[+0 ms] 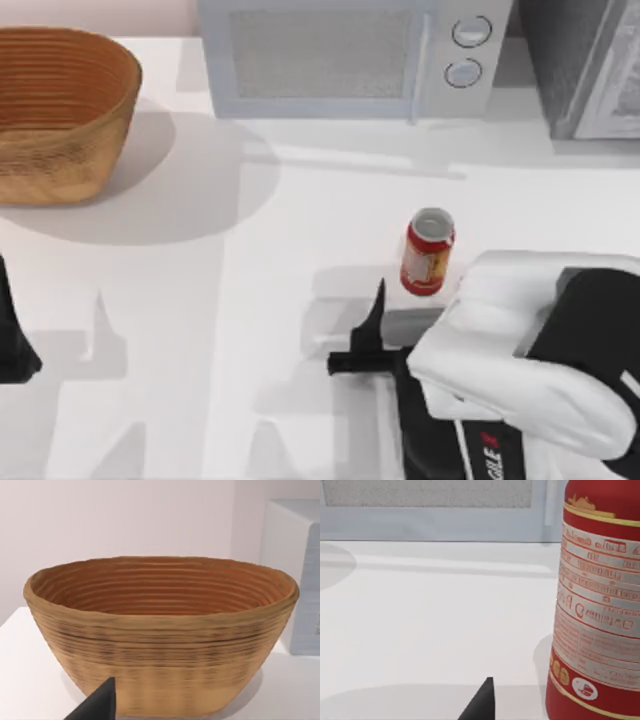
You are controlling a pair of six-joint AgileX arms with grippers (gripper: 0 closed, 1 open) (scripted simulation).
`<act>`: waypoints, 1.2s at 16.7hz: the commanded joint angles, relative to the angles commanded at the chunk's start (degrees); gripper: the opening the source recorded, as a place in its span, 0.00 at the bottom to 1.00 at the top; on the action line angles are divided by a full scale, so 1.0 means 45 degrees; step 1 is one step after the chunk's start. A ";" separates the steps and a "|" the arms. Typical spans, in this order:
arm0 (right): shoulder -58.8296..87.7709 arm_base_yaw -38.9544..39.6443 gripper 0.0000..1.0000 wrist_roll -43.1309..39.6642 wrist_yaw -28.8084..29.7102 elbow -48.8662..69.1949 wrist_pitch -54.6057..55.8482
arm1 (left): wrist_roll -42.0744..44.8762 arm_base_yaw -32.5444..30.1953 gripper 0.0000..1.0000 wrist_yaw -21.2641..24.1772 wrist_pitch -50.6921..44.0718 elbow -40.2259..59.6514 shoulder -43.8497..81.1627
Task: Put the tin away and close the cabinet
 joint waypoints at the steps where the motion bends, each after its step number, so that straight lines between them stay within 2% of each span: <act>1: 0.0000 0.0000 1.00 0.0000 0.0000 0.0000 0.0000 | 0.0000 0.0000 1.00 0.0000 0.0000 0.0000 0.0000; 3: 0.0000 0.0000 1.00 0.0000 0.0000 0.0000 0.0000 | 0.0000 0.0000 1.00 0.0000 0.0000 0.0000 0.0000; 4: 0.0736 -0.0081 1.00 0.0631 -0.0816 0.0927 -0.1026 | 0.0000 0.0000 1.00 0.0000 0.0000 0.0000 0.0000; 9: 0.0448 -0.0624 1.00 0.0193 -0.0637 0.1239 -0.0951 | 0.0000 0.0000 1.00 0.0000 0.0000 0.0000 0.0000; 20: 0.0079 -0.1762 1.00 -0.0015 -0.1762 0.1826 -0.1718 | 0.0000 0.0000 1.00 0.0000 0.0000 0.0000 0.0000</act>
